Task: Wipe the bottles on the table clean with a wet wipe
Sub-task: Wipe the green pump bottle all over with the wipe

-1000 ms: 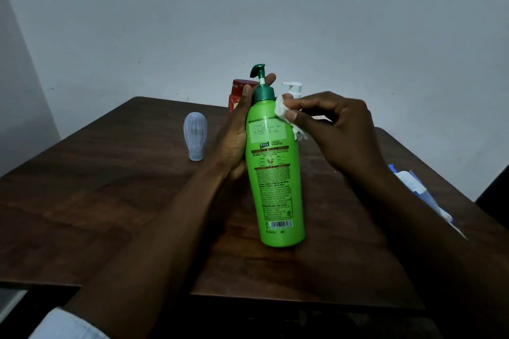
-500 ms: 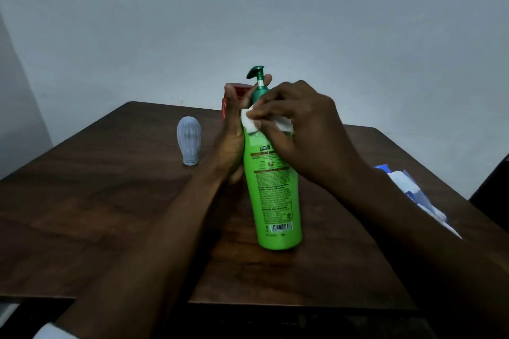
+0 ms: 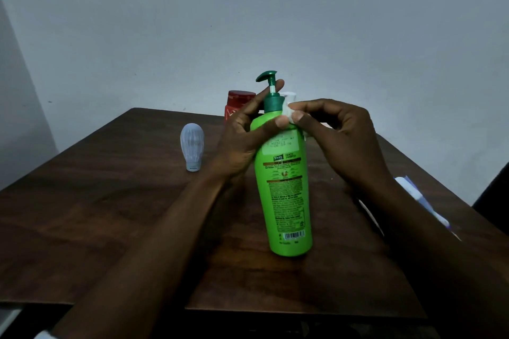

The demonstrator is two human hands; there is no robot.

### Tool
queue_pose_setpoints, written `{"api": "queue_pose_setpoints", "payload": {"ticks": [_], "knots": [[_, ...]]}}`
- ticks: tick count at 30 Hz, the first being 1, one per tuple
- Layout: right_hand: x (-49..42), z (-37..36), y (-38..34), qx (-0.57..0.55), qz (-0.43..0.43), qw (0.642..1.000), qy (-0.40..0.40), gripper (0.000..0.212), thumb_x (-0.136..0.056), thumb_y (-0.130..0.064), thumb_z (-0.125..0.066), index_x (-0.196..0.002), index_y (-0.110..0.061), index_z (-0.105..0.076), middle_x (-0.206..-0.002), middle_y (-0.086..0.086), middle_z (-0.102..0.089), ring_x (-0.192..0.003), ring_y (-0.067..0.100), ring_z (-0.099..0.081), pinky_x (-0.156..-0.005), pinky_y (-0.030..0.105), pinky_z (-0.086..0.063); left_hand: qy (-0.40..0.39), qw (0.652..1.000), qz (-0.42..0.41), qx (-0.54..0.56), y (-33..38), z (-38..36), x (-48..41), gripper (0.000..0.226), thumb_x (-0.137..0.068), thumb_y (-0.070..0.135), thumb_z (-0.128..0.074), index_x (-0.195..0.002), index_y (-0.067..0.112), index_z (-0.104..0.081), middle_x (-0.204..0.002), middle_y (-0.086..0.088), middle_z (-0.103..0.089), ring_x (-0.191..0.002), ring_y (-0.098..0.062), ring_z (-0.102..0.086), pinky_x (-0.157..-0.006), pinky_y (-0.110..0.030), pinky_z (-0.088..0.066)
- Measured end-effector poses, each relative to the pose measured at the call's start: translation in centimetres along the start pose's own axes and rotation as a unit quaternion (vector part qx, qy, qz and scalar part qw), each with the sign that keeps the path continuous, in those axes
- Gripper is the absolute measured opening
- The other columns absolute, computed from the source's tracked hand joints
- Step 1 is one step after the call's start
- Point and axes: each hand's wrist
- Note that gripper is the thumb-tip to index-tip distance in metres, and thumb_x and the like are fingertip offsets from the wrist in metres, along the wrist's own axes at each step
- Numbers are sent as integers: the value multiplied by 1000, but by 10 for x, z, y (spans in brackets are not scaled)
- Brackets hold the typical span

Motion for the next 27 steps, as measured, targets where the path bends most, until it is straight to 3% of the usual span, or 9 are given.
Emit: {"api": "queue_pose_setpoints", "payload": {"ticks": [4, 8, 14, 18, 21, 23, 27], "knots": [[1, 12, -2, -65, -6, 998, 1, 11, -88, -14, -76, -98, -13, -79, -96, -4, -78, -94, 10, -72, -84, 27, -55, -48, 993, -44, -103, 25, 1, -5, 77, -73, 4, -81, -143, 16, -51, -133, -16, -62, -112, -20, -65, -92, -35, -57], [8, 21, -2, -92, -11, 996, 7, 12, -86, -10, -76, -98, -9, -79, -93, 0, -79, -90, 11, -73, -82, 25, -55, -79, 976, -64, -191, 38, 6, -10, 73, -69, -6, -83, -136, 3, -57, -135, -12, -64, -120, -24, -64, -97, -42, -56], [13, 20, -4, -58, -8, 998, 7, 10, -84, -15, -79, -94, -16, -80, -91, -1, -79, -91, 16, -75, -89, 40, -59, -59, 971, -73, -221, 40, 13, 0, 55, -66, 7, -88, -118, 9, -70, -112, -7, -76, -104, -23, -73, -90, -38, -58], [6, 17, -8, -55, -34, 998, -3, 12, -84, -19, -80, -94, -15, -81, -91, -1, -79, -90, 16, -75, -89, 45, -59, -49, 974, -76, -210, 42, 13, 2, 49, -65, 11, -87, -112, 16, -73, -107, 1, -77, -103, -19, -73, -87, -30, -57], [-4, 16, -9, -43, -67, 997, -21, 10, -81, -24, -78, -89, -18, -82, -89, -1, -79, -89, 19, -75, -89, 49, -59, -51, 973, -76, -210, 42, 16, 1, 50, -67, 7, -87, -114, 14, -72, -110, -2, -77, -105, -21, -73, -90, -34, -57], [-11, 14, -11, -55, -100, 993, -36, 9, -81, -23, -76, -86, -17, -82, -87, 3, -79, -87, 22, -75, -89, 48, -59, -51, 974, -77, -209, 40, 20, 1, 51, -70, 3, -88, -116, 13, -72, -111, -4, -77, -107, -23, -72, -93, -39, -57], [-18, 11, -17, -96, -158, 981, -61, 9, -87, -15, -72, -88, -9, -79, -85, 10, -78, -81, 21, -73, -80, 40, -57, -41, 977, -76, -195, 37, 22, 2, 51, -68, 14, -87, -117, 15, -72, -114, -6, -76, -110, -25, -71, -95, -42, -57]]}}
Point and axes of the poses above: each hand's wrist, its own x-axis away from the middle knuckle, its own z-axis out of the back of the hand, y = z × x
